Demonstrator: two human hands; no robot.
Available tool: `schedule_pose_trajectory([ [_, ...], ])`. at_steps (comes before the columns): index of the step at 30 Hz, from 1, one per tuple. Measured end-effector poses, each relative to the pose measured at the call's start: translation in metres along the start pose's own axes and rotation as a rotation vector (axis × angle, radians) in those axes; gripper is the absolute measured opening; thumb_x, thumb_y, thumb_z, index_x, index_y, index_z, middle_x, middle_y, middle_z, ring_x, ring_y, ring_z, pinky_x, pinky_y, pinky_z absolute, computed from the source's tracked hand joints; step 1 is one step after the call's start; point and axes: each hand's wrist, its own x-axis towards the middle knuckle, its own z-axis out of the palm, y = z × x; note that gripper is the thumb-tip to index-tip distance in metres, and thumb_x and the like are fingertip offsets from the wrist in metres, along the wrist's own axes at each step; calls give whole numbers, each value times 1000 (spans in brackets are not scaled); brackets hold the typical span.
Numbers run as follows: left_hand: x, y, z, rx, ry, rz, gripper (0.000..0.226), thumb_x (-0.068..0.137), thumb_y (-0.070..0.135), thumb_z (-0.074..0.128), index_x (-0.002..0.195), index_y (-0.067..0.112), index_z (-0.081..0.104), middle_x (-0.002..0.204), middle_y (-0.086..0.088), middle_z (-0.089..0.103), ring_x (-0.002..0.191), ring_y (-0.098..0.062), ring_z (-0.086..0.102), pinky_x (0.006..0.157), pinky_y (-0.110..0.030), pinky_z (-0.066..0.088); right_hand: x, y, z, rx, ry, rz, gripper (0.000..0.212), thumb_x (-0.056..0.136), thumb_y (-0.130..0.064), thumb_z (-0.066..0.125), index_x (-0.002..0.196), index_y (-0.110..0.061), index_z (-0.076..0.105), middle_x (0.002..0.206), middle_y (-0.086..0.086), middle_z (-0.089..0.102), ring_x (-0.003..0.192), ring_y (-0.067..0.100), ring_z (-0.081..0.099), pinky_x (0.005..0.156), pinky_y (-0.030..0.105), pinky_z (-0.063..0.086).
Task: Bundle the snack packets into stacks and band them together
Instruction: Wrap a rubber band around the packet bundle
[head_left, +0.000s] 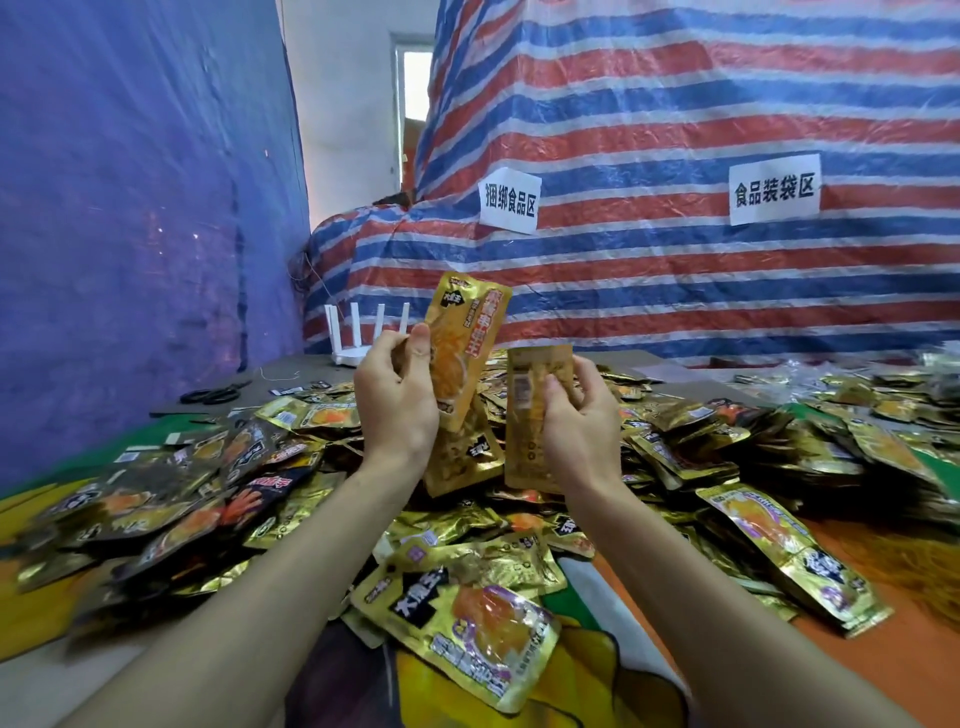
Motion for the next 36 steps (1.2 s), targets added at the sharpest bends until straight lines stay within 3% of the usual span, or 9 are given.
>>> schedule_pose_trajectory([
  [7,-50,2,32,-15,77,-20,21,103,27,54,89,11,54,76,6,57,66,6,54,60,-10,42,-31,3,8,-32,-82,108,31,110,-27,36,97,-23,64,91,-2,71,85,13,67,73,25,55],
  [13,-78,-14,36,-47,49,-173,12,103,22,53,97,14,47,101,-13,61,87,-22,60,67,-9,42,-57,15,-12,-16,-299,89,45,96,-61,37,113,-31,68,109,-8,74,102,5,69,91,27,55],
  [16,-82,-20,30,-114,-1,-281,11,105,26,48,100,18,44,99,-10,63,84,-17,61,62,-10,47,-58,20,-20,-139,-454,96,34,97,-42,60,129,-29,56,120,-13,69,110,-1,64,93,16,49],
  [19,-83,-21,23,-132,-100,-395,13,107,31,40,110,18,43,101,-2,59,86,-8,59,63,-7,46,-55,22,-26,-135,-458,113,29,100,-22,64,127,-24,56,122,-3,69,114,9,66,103,35,51],
  [22,-80,-8,18,-270,-215,-489,5,108,26,40,111,25,45,117,-8,58,107,-20,60,94,-31,53,-54,21,-30,-54,-392,72,30,100,-8,60,126,-23,57,118,1,71,112,18,68,95,36,56],
  [24,-81,0,13,-356,-305,-528,11,108,20,40,116,26,46,122,-12,60,112,-25,62,94,-40,55,-54,20,-30,-13,-311,31,32,99,-4,60,124,-25,57,114,-1,72,109,18,69,89,32,58],
  [29,-100,5,-1,-227,-523,-501,37,96,0,43,127,19,49,109,-7,66,97,-16,66,64,-17,54,-64,22,-35,12,-309,23,47,85,-15,61,127,-33,52,117,-6,71,113,14,68,94,34,57],
  [33,-109,6,3,-105,-607,-499,50,93,-5,48,136,20,41,121,-7,62,111,-21,63,91,-33,58,-68,22,-39,43,-306,2,52,72,-5,55,119,-27,53,109,1,71,104,18,70,86,33,60],
  [36,-115,4,5,-147,-628,-480,47,90,2,55,127,27,38,123,-8,60,110,-18,63,86,-26,56,-69,17,-37,27,-222,-90,42,68,-6,50,108,-18,54,97,12,67,93,31,66,79,46,60],
])
